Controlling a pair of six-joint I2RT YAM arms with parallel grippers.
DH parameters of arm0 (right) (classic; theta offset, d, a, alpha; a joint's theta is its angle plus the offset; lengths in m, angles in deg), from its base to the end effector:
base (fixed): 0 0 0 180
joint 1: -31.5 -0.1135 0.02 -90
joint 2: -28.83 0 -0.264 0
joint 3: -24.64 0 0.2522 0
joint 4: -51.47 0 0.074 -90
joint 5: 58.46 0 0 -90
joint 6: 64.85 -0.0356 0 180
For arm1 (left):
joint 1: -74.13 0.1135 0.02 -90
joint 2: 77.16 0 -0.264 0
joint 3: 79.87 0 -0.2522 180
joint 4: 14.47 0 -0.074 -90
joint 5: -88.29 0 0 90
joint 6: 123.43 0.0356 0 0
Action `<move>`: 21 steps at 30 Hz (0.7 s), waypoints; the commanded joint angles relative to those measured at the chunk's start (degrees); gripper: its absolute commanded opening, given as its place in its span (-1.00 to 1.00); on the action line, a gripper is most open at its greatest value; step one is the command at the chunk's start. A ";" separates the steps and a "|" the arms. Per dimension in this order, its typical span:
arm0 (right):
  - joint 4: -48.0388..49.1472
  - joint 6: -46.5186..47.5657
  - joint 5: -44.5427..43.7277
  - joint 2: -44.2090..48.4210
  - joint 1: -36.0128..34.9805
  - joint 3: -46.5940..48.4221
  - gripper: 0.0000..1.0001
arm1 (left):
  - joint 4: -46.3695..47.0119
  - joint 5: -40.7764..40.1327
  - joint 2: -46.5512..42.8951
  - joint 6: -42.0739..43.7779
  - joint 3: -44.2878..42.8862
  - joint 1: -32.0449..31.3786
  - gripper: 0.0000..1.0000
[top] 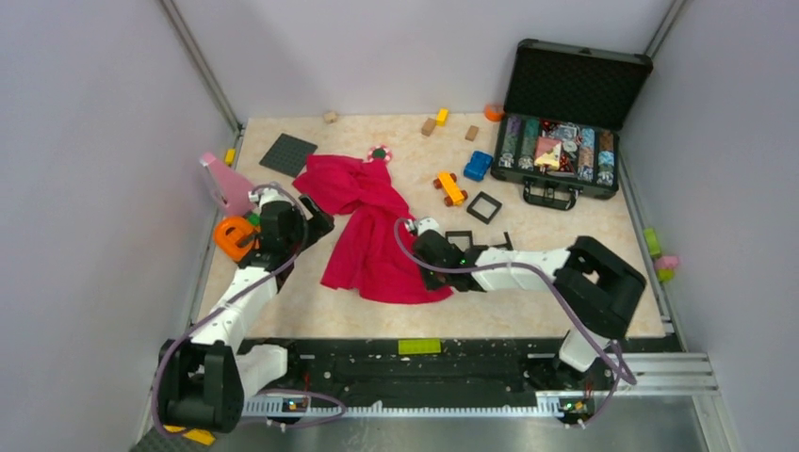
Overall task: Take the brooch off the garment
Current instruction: Flatten out the clothes at the center of the board.
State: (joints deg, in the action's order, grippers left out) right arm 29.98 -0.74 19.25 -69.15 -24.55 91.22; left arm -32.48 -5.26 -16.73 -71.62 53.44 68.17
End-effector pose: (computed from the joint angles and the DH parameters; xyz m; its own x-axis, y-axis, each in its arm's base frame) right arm 0.1948 0.2758 0.1568 -0.7233 -0.3104 -0.6169 -0.4702 0.8756 0.1107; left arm 0.2268 -0.0215 0.2256 -0.4430 -0.5742 -0.6885 -0.2833 0.8183 -0.5001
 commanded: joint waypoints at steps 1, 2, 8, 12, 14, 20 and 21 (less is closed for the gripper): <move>-5.16 -1.73 3.00 11.88 -1.94 -5.77 -1.00 | 5.37 9.17 3.91 2.74 -3.38 0.25 0.73; -6.19 -2.05 3.20 14.21 -1.89 -7.29 -1.00 | 4.70 10.00 5.12 3.35 -4.17 0.17 0.69; -14.38 -2.64 2.27 24.91 -1.91 -10.19 -1.00 | 1.51 9.42 8.18 4.75 -5.56 -0.03 0.66; -15.45 -0.39 3.65 28.25 -1.94 -9.35 -0.01 | -0.34 6.41 8.97 5.33 -6.37 0.07 0.68; -14.96 1.57 2.54 28.41 -1.89 -7.50 0.13 | -1.34 4.72 9.81 4.92 -7.10 0.11 0.68; -8.15 12.43 -0.06 19.62 -1.91 2.76 0.14 | -0.54 4.36 13.28 3.92 -8.78 0.76 0.65; -6.29 14.12 -0.28 17.33 -1.90 4.49 0.14 | -0.18 4.54 13.52 3.72 -8.96 0.85 0.64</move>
State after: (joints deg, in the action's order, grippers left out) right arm 15.65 4.79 21.04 -45.34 -25.84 87.02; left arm -33.88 0.12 -4.45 -67.60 47.00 68.46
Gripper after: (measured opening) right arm 0.570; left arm 0.828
